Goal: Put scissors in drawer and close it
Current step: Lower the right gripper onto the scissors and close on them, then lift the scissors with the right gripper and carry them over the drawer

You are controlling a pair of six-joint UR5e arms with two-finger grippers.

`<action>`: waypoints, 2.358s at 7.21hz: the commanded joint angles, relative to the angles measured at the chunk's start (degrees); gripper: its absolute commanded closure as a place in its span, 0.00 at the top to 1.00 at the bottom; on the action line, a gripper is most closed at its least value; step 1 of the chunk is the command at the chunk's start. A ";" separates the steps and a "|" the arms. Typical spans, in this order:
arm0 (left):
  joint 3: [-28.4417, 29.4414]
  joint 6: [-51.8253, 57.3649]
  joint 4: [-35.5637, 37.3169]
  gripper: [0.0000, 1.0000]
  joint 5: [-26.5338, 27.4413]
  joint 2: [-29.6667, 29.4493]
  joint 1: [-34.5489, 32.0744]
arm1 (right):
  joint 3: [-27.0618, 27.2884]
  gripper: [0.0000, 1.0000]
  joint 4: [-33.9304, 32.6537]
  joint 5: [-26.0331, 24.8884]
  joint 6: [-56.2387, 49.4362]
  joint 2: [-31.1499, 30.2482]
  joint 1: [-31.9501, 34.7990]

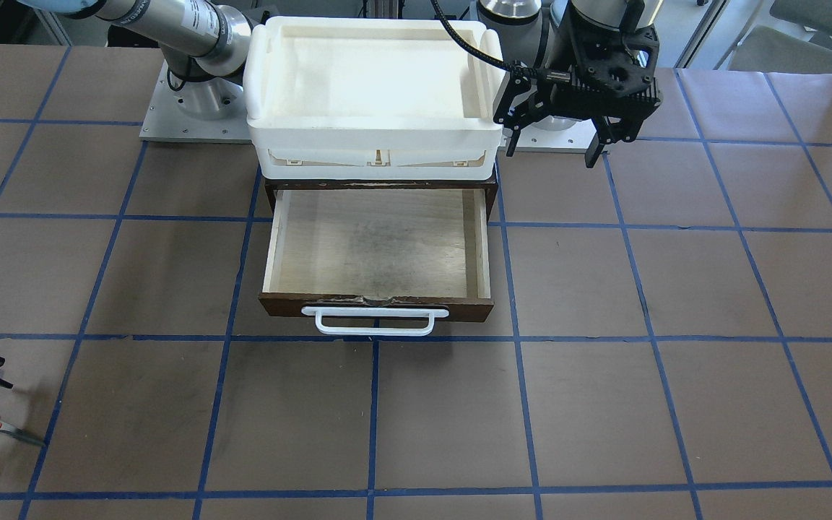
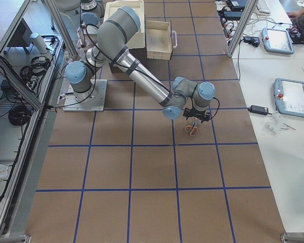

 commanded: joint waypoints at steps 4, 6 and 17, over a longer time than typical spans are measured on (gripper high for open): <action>0.00 -4.39 -0.18 1.00 0.29 -0.06 0.00 | -0.25 0.31 -0.10 -2.70 0.16 0.46 0.00; 0.00 -4.49 -0.18 1.00 0.73 -0.24 -0.18 | -0.25 0.02 -0.10 -3.33 0.34 0.20 0.00; 0.00 -4.66 -0.18 1.00 0.56 -0.50 -0.44 | 3.59 0.00 22.57 0.89 8.36 -28.35 28.35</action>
